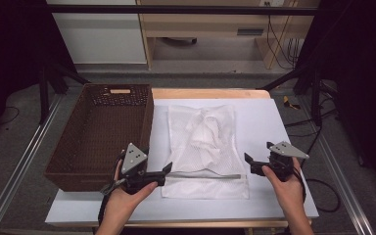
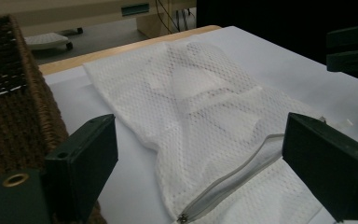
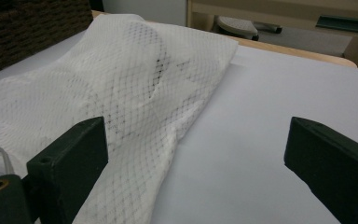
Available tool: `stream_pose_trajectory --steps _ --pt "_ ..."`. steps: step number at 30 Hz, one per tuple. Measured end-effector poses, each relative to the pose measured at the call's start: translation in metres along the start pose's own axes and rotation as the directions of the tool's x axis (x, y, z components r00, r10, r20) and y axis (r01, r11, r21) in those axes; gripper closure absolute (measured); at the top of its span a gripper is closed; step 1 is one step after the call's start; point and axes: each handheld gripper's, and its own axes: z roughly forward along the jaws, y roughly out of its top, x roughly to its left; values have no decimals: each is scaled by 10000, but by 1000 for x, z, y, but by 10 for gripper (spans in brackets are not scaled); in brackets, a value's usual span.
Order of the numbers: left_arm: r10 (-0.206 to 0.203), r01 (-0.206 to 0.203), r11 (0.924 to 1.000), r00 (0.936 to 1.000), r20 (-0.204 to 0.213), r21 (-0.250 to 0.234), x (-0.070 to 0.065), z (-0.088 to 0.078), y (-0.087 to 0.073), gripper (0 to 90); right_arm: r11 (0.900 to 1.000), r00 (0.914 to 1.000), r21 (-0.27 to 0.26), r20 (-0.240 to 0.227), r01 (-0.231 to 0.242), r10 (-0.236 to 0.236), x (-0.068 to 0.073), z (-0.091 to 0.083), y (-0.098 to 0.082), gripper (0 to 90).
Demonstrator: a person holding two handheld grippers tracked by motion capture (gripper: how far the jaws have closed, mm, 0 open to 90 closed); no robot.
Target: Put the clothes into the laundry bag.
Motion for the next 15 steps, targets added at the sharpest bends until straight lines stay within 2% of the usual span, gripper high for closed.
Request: stream_pose_trajectory --steps 3,10,15 --pt "-54 54 10000 9998 -165 -6 8 -5 2 108 9999 9999 100 101 -63 62 -3 1 -1 66" --pt "-16 34 9995 9985 -548 312 25 -15 5 108 9990 9991 353 336 -284 272 -13 1 -6 67" --pt "-133 148 9997 9972 -742 194 37 -23 7 106 9978 9977 507 548 -438 410 -21 2 -10 67"
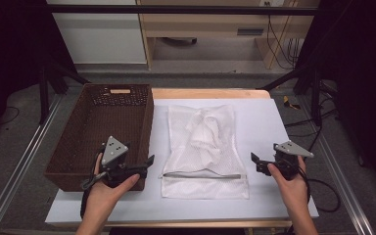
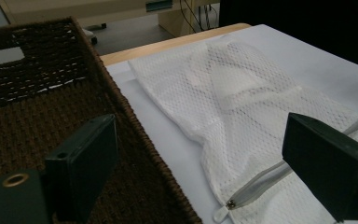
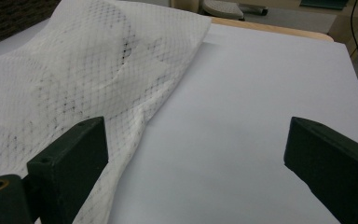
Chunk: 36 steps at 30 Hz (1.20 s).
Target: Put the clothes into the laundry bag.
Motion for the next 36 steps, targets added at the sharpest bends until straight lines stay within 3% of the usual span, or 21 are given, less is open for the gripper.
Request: stream_pose_trajectory --steps 14,29,36 --pt "-462 449 9988 9956 -818 -176 45 -23 1 104 9990 9983 276 476 -351 338 -16 2 -7 75" --pt "-921 846 9949 9838 -1541 -550 84 -38 -9 72 9990 9919 38 1197 -443 435 -29 3 -13 67" --pt "-1128 1000 9918 9782 -1746 -801 97 -44 -14 65 9971 9893 6 1250 -762 755 -34 5 -17 66"
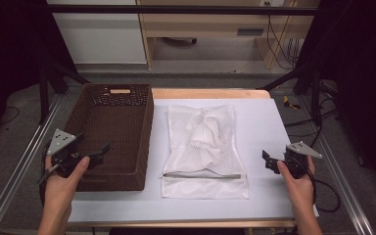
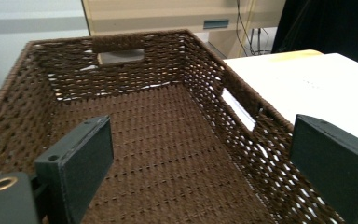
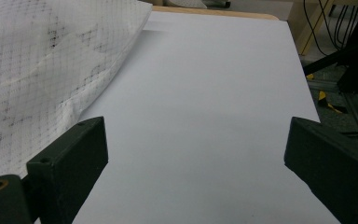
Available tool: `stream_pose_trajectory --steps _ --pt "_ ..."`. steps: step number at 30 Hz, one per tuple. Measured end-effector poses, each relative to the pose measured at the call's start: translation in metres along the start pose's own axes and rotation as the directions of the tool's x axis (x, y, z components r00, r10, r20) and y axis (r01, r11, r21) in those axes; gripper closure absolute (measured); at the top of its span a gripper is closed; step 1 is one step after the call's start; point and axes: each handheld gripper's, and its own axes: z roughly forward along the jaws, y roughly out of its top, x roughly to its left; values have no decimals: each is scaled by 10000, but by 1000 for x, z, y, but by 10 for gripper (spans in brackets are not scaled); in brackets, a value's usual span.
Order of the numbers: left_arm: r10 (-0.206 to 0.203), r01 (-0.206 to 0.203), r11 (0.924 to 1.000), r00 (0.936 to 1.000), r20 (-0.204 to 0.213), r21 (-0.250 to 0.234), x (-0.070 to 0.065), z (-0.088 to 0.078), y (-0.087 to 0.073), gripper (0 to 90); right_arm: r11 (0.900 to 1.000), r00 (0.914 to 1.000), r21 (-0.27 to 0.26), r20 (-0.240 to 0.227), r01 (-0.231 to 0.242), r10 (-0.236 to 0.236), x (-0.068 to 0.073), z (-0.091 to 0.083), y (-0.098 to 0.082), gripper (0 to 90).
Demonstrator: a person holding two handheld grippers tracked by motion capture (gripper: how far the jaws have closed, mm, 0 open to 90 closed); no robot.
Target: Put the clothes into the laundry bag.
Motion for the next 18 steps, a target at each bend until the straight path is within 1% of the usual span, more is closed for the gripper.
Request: stream_pose_trajectory --steps 5,9,12,15,18 --pt "9 -9 10000 9998 -217 -8 11 -4 -2 63 9999 9999 104 -106 9 -8 2 2 -2 65" --pt "-50 49 10000 9992 -404 -12 15 -5 -4 64 9998 9997 162 -209 101 -97 5 4 -3 64" --pt "-43 42 10000 9990 -448 -20 16 -5 -4 64 9997 9996 197 -265 116 -111 7 5 -3 64" --pt "69 -70 10000 9989 -465 -4 14 -5 -4 64 9994 9994 283 -260 213 -206 11 6 -4 62" --pt "149 -148 9999 9989 -456 23 11 -4 -4 64 9986 9994 466 -253 233 -222 13 8 -5 60"
